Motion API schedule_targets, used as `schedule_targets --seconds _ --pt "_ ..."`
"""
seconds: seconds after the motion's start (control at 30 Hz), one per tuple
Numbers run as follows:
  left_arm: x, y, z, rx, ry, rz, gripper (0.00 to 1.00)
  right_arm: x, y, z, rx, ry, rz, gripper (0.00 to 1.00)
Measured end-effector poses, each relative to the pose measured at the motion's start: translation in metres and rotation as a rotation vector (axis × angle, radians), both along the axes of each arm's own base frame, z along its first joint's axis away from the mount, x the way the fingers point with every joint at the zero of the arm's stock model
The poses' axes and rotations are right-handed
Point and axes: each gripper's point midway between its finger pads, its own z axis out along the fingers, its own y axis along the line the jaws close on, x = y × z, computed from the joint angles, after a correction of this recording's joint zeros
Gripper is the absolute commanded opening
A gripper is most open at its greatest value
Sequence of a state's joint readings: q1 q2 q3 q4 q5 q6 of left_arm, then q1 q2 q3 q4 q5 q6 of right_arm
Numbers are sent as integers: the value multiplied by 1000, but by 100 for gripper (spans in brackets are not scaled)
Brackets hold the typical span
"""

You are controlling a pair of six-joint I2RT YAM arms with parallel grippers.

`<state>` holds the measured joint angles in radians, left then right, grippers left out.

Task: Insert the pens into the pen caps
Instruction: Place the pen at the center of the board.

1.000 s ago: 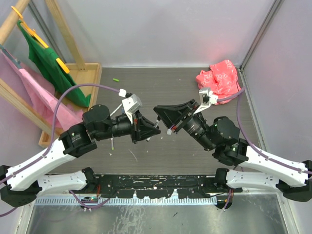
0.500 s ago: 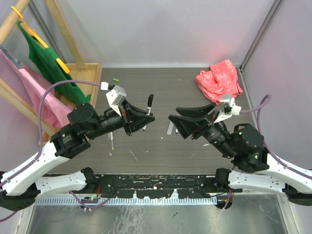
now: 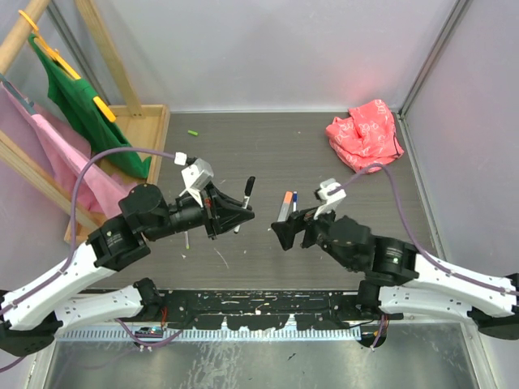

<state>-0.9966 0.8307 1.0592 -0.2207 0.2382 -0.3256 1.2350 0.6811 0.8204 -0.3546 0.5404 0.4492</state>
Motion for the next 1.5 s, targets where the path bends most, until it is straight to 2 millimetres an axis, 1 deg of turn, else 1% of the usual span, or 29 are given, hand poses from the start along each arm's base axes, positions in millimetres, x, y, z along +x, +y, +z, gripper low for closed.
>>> schedule_targets --seconds 0.1,0.17,0.23,0.33,0.4,0.47,0.57,0.63,0.7,0.87,0.97,1.13,1.23,1.33,1.4,1.5 --pt "7 1 -8 16 36 45 0 4 1 -40 -147 70 -38 99" --pt "14 2 -17 41 70 89 0 6 2 -61 -222 107 -52 99" --pt "23 2 -30 76 113 138 0 8 -1 -80 -288 142 -72 99" --pt "35 2 -51 136 174 207 0 17 -10 -91 -305 182 -112 99" --pt "44 2 -67 179 213 257 0 28 -20 -96 -296 214 -159 99" --pt "50 2 -80 217 244 296 0 39 -32 -107 -283 262 -202 99" --pt "61 1 -104 289 285 355 0 45 -50 -127 -279 328 -246 99" --pt "68 0 -119 340 312 393 0 46 -60 -136 -265 361 -269 99" --pt "77 -3 -133 390 331 431 0 45 -65 -135 -240 372 -277 99" --pt "101 -12 -174 511 384 512 0 42 -67 -120 -171 350 -276 99" --pt "117 -19 -206 591 422 539 0 39 -70 -120 -173 365 -286 99" --pt "137 -21 -255 703 487 576 0 35 -76 -125 -211 432 -327 99" --pt "150 -26 -273 734 522 585 0 32 -79 -125 -225 453 -334 99" --pt "163 -31 -285 739 548 587 0 28 -81 -123 -218 459 -332 99" --pt "171 -35 -294 746 564 586 1 25 -83 -118 -195 451 -325 99" --pt "180 -40 -305 752 581 590 2 19 -84 -104 -122 414 -298 99"
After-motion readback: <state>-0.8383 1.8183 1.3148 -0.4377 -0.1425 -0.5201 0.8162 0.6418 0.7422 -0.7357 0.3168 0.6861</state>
